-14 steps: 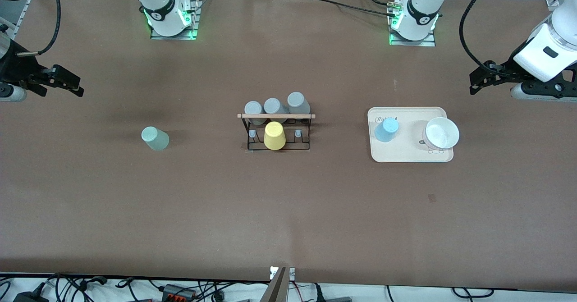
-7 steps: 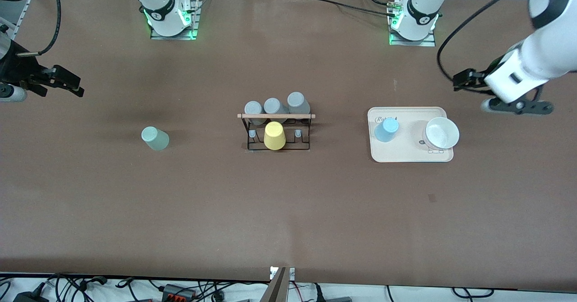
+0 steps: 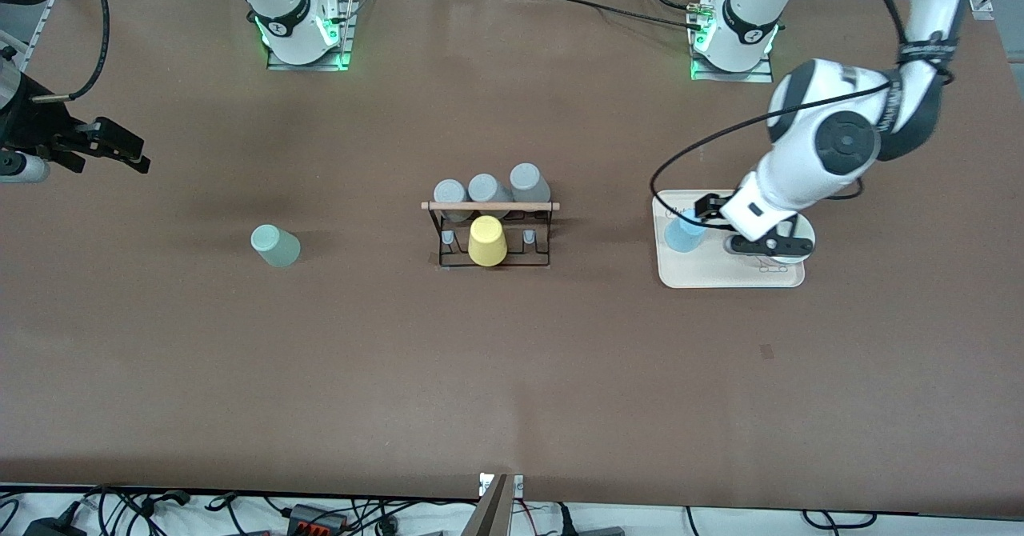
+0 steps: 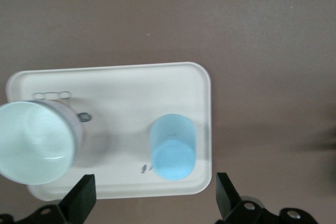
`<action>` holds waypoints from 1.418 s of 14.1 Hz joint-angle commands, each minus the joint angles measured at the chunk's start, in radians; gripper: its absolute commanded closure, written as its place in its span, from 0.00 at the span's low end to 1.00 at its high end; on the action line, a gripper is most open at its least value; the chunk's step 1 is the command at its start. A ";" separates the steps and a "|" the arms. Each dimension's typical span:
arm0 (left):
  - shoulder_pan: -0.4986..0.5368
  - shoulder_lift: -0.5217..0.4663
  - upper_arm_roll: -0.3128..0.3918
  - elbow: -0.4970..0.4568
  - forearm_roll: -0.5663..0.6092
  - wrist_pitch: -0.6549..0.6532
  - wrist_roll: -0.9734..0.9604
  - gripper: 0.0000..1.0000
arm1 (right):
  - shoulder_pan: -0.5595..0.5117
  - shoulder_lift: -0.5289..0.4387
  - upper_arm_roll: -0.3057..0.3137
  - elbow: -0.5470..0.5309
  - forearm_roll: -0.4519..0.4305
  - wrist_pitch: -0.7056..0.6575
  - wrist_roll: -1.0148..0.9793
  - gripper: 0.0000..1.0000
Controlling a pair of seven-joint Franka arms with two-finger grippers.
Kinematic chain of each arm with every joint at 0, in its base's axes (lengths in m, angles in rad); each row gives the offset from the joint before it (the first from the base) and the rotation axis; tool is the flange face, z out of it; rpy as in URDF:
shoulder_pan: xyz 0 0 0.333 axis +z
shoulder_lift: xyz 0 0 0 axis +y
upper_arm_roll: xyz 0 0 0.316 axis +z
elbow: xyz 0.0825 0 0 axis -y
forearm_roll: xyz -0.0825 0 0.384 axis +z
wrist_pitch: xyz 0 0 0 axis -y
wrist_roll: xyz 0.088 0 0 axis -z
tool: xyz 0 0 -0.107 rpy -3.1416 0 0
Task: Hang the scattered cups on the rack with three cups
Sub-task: 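Reach the left gripper to the light blue cup and grasp it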
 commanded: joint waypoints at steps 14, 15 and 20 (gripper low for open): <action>0.013 0.117 -0.018 -0.219 0.128 0.404 -0.063 0.00 | 0.004 0.017 -0.002 -0.006 -0.003 0.034 -0.007 0.00; 0.013 0.120 -0.018 -0.219 0.130 0.404 -0.062 0.04 | 0.004 0.017 -0.002 -0.004 -0.003 0.034 -0.009 0.00; 0.014 0.120 -0.015 -0.216 0.132 0.399 -0.059 0.70 | 0.003 0.031 -0.004 0.014 -0.005 0.030 -0.001 0.00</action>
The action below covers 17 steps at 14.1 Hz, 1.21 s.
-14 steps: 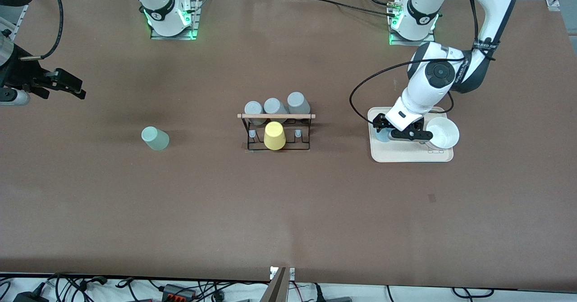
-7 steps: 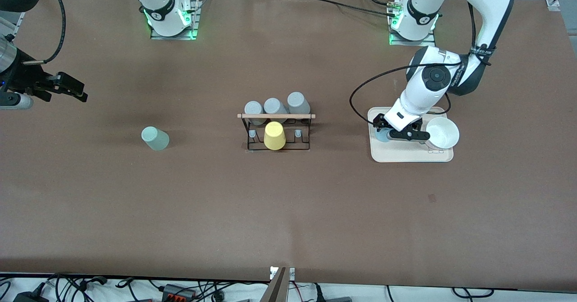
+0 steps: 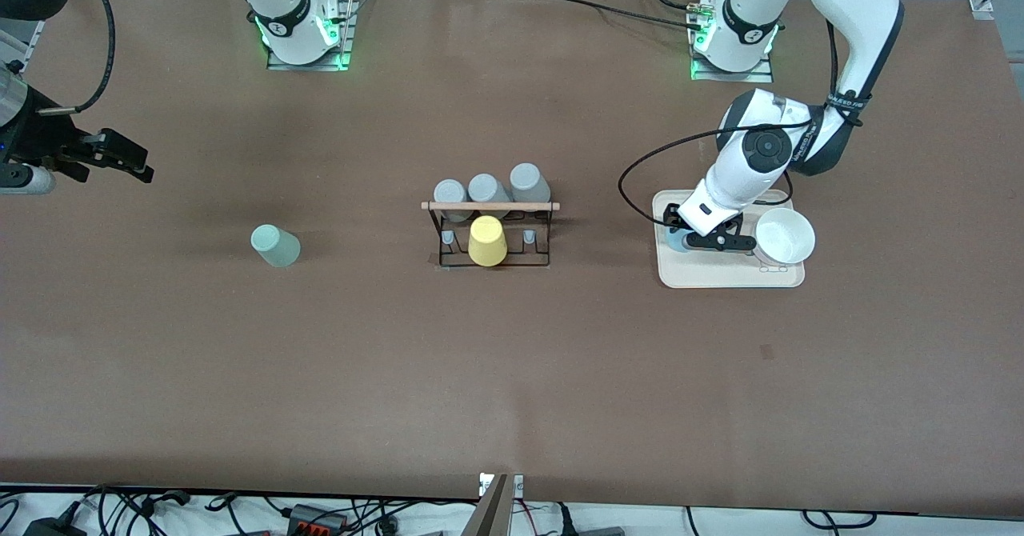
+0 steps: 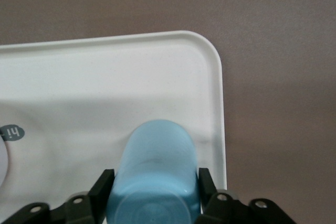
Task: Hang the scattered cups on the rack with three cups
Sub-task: 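Reach the left gripper to the light blue cup and grasp it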
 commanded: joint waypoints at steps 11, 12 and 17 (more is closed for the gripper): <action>-0.016 -0.059 -0.019 0.443 0.028 -0.630 -0.007 0.79 | 0.007 -0.002 -0.004 0.012 -0.006 -0.010 -0.013 0.00; -0.031 -0.057 -0.042 0.493 0.016 -0.662 -0.013 0.79 | 0.007 -0.002 -0.004 0.012 -0.006 -0.010 -0.013 0.00; -0.178 0.062 -0.110 0.747 -0.006 -0.683 -0.247 0.82 | 0.007 -0.002 -0.002 0.012 -0.009 -0.010 -0.013 0.00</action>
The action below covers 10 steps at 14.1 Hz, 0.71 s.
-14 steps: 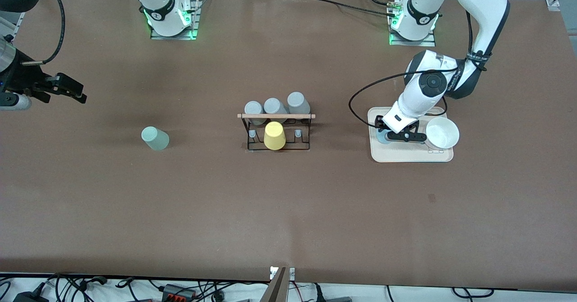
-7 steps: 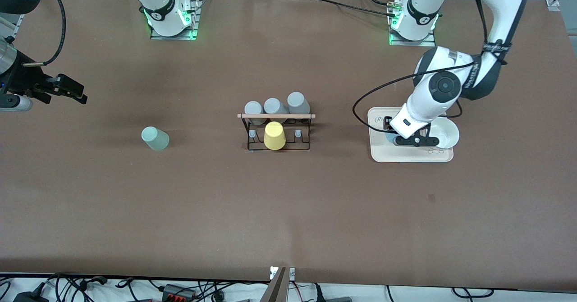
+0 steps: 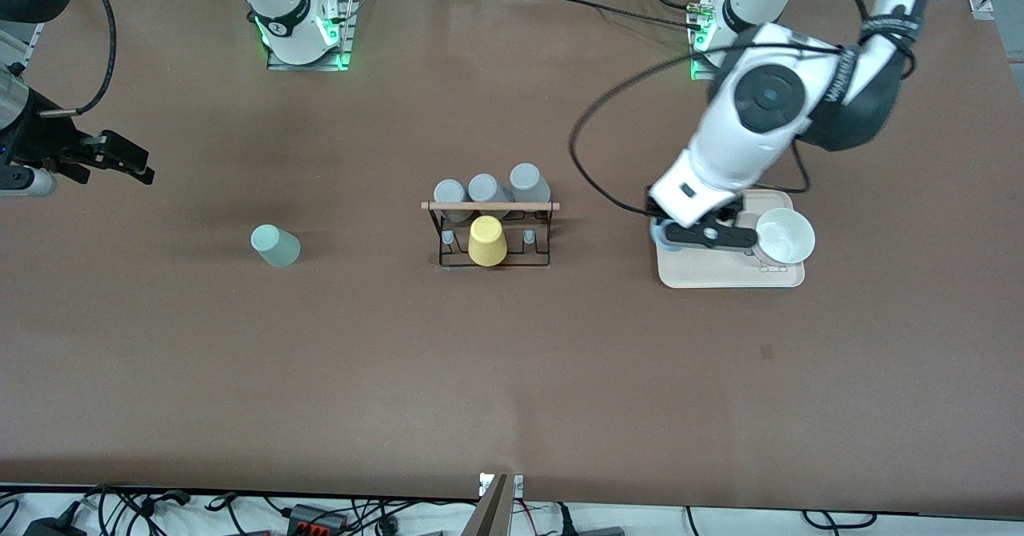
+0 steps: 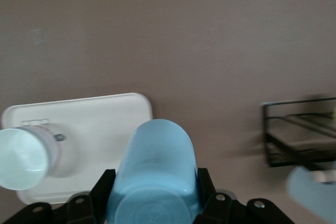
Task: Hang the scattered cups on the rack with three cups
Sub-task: 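Carry the light blue cup with the left gripper to the rack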
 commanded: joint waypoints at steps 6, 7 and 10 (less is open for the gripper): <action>-0.243 0.269 0.009 0.331 0.042 -0.027 -0.360 0.82 | 0.007 -0.007 -0.002 0.008 -0.011 -0.010 -0.013 0.00; -0.257 0.294 0.007 0.348 0.080 -0.025 -0.390 0.82 | 0.007 -0.007 -0.002 0.008 -0.011 -0.010 -0.013 0.00; -0.298 0.356 0.006 0.411 0.121 -0.025 -0.462 0.82 | 0.007 -0.005 -0.002 0.008 -0.015 -0.010 -0.012 0.00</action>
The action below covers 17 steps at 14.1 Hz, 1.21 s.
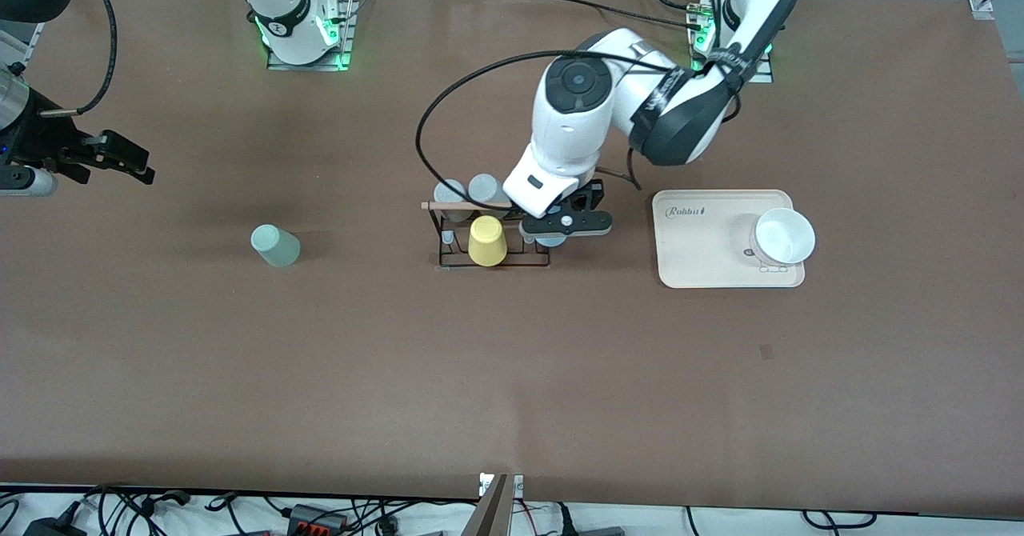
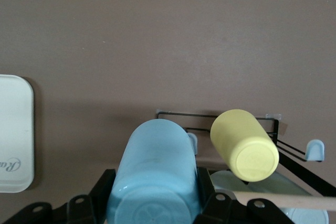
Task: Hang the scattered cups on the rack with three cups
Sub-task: 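Carry the light blue cup with the left gripper to the rack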
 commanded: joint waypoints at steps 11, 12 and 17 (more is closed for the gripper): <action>-0.037 0.103 0.009 0.086 0.089 0.028 -0.070 0.82 | 0.004 -0.002 -0.002 0.007 -0.015 -0.006 -0.013 0.00; -0.037 0.104 0.009 0.086 0.095 0.028 -0.078 0.82 | 0.004 -0.002 -0.002 0.007 -0.015 -0.006 -0.012 0.00; -0.037 0.127 0.008 0.086 0.089 0.052 -0.080 0.82 | 0.005 -0.002 -0.002 0.005 -0.026 -0.004 -0.013 0.00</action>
